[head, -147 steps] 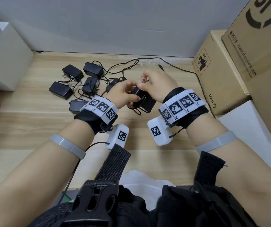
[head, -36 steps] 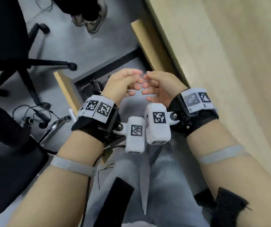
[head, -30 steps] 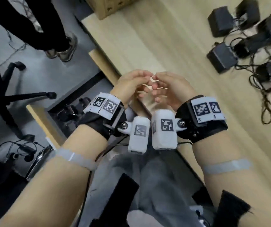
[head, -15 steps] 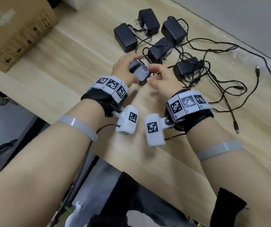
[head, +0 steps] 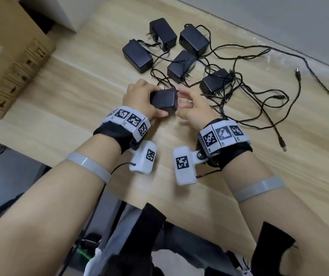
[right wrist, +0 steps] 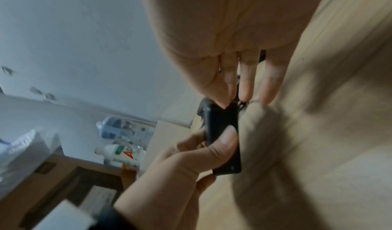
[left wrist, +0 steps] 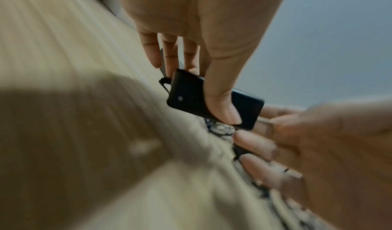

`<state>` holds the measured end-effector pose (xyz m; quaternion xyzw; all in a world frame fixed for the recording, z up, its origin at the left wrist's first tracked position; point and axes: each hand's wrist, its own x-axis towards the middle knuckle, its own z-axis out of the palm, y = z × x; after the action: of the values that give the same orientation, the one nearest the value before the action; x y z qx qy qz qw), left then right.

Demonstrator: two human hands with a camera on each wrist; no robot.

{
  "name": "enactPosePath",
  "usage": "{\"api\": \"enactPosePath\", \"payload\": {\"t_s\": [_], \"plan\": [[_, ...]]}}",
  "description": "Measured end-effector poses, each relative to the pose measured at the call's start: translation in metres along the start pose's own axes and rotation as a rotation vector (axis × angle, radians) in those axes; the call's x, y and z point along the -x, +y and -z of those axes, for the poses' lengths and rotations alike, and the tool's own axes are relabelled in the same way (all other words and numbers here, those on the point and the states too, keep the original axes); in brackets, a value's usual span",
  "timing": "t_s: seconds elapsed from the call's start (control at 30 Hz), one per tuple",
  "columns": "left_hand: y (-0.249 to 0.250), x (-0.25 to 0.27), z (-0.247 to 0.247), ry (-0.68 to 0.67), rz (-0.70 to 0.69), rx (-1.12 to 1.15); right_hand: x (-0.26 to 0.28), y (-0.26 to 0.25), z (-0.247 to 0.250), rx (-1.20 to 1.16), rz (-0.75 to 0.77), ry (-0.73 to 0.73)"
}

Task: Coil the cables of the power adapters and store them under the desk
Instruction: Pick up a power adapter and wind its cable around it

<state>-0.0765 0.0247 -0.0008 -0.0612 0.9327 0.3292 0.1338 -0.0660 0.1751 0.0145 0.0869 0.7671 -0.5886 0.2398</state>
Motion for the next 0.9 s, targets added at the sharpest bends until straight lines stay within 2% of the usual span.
{"api": "enactPosePath", "payload": {"t_s": [0.13,0.3,0.43,0.53,0.67,0.73,0.77,0.83,0.9], "plan": [[0.03,0.025,0.019,-0.076,0.076,0.65,0.023,-0.013,0.011,-0.157,0.092,0.083],[0.078,0.051,0.041,-0.316,0.026,0.988,0.055,-0.032,0.026,-0.105,0.28,0.036],[0.106,0.064,0.041,-0.406,-0.022,1.105,0.072,-0.04,0.043,-0.035,0.391,0.134],[0.124,0.069,0.037,-0.44,-0.048,1.098,0.088,-0.047,0.062,0.034,0.379,0.197],[0.143,0.068,0.033,-0.366,-0.062,0.999,0.105,-0.056,0.093,0.121,0.408,0.28],[0.149,0.065,0.032,-0.295,-0.074,1.032,0.111,-0.062,0.105,0.118,0.396,0.253],[0.152,0.064,0.032,-0.301,-0.103,1.042,0.113,-0.063,0.11,0.099,0.393,0.227],[0.158,0.064,0.035,-0.376,-0.196,1.003,0.118,-0.068,0.117,0.03,0.382,0.202],[0.165,0.065,0.037,-0.415,-0.259,0.963,0.123,-0.077,0.122,0.052,0.385,0.251]]}}
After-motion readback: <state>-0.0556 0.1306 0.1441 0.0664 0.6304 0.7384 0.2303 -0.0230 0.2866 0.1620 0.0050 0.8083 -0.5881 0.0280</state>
